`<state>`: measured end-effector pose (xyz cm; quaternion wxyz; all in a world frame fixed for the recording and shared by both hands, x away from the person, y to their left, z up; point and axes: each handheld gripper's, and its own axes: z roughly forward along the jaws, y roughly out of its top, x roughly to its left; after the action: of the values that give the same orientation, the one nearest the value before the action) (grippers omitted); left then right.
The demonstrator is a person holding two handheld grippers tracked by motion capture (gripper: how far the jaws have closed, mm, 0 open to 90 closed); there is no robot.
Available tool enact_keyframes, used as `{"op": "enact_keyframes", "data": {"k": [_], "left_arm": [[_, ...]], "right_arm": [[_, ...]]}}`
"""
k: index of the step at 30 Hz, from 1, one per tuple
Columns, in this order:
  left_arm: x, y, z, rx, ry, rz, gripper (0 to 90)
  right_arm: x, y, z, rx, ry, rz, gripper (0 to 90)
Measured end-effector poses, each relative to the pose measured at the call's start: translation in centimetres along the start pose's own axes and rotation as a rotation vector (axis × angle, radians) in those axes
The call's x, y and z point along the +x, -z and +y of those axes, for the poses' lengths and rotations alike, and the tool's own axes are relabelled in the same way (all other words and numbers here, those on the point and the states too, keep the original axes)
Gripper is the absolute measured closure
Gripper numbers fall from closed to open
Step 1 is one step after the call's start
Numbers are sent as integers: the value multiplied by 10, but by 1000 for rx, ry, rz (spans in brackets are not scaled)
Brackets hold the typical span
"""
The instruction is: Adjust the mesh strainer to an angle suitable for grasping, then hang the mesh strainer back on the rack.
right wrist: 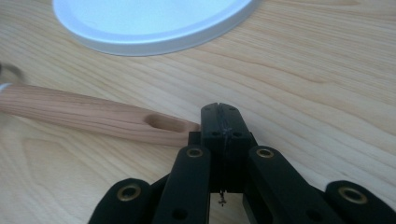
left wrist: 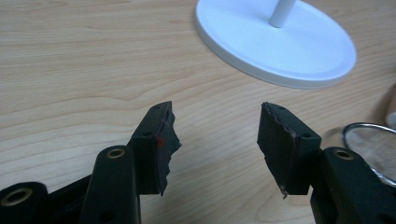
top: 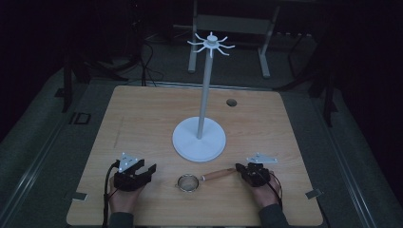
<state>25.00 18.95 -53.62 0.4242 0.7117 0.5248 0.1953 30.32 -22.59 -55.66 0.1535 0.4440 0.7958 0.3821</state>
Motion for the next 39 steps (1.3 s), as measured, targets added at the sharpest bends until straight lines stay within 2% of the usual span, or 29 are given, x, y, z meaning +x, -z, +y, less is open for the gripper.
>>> {"op": "enact_keyframes", "data": {"k": [5,10,18,21,29,30,32,35,36,39], "left_arm": [[-7,0,2,-1,-21,-30,461],[-13,-1,4,1,-40,-38,461],[-19,-4,8,2,-58,-55,461],[-21,-6,12,0,-68,-55,461],[-25,-8,18,1,-87,-70,461],[-27,-9,18,3,-91,-73,461],[-27,-9,19,8,-97,-76,461],[-28,-9,20,9,-98,-76,461],[-30,-8,22,8,-104,-83,461],[-31,-8,25,14,-117,-85,461]], "right_arm": [[7,-4,3,0,-6,16,900],[15,-10,6,-2,-8,33,899],[37,-24,11,12,37,85,897],[41,-25,12,9,62,91,876],[27,-13,15,-27,60,52,772],[23,-10,16,-32,71,22,728],[20,-9,16,-33,76,-3,691],[16,-7,16,-28,65,-16,666],[11,-4,17,-33,55,-39,601],[5,0,18,-41,46,-54,569]]}}
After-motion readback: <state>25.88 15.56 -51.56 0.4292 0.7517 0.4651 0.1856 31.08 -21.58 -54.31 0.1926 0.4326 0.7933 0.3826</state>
